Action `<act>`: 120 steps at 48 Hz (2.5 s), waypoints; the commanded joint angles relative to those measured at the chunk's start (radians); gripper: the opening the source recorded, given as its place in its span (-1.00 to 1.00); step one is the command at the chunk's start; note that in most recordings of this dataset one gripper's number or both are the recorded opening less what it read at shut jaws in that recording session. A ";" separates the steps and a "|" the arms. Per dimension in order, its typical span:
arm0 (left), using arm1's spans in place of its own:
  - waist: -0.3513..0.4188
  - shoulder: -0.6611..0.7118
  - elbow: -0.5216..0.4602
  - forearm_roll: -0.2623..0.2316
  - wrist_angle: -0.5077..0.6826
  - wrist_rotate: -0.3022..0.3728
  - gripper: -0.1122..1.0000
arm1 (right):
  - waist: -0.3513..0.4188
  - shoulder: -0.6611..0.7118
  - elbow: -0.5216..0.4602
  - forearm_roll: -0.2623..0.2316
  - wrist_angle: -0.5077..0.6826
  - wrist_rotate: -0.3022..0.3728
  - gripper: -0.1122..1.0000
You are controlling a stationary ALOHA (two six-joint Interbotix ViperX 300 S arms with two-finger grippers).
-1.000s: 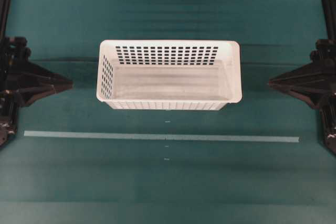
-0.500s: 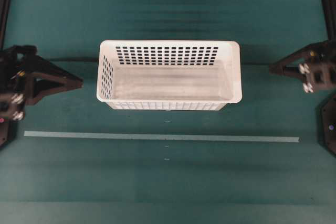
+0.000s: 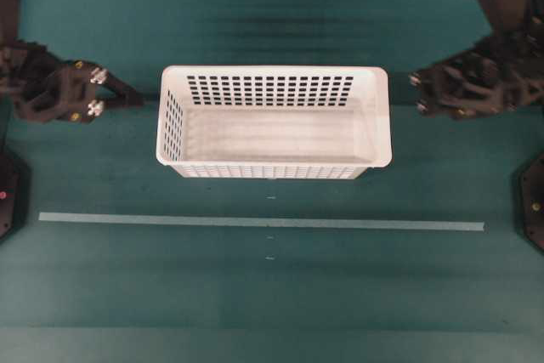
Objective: Lift the white basket with both hands.
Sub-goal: 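Move both grippers toward the left and right side walls of the white basket, then close both grippers on the basket's left and right side rims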
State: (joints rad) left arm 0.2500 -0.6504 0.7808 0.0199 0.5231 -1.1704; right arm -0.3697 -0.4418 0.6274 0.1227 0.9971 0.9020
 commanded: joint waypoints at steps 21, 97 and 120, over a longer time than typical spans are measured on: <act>0.012 0.126 -0.095 0.012 0.204 -0.055 -0.90 | -0.002 0.123 -0.124 -0.066 0.153 0.005 -0.72; 0.014 0.520 -0.086 0.012 -0.008 -0.094 0.88 | 0.051 0.433 -0.018 -0.055 -0.273 0.235 0.90; 0.012 0.515 -0.080 0.012 -0.035 -0.094 -0.24 | 0.052 0.436 -0.025 -0.043 -0.285 0.238 0.18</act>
State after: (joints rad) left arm 0.2623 -0.1273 0.7072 0.0291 0.4939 -1.2640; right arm -0.3237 -0.0107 0.6121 0.0736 0.7210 1.1382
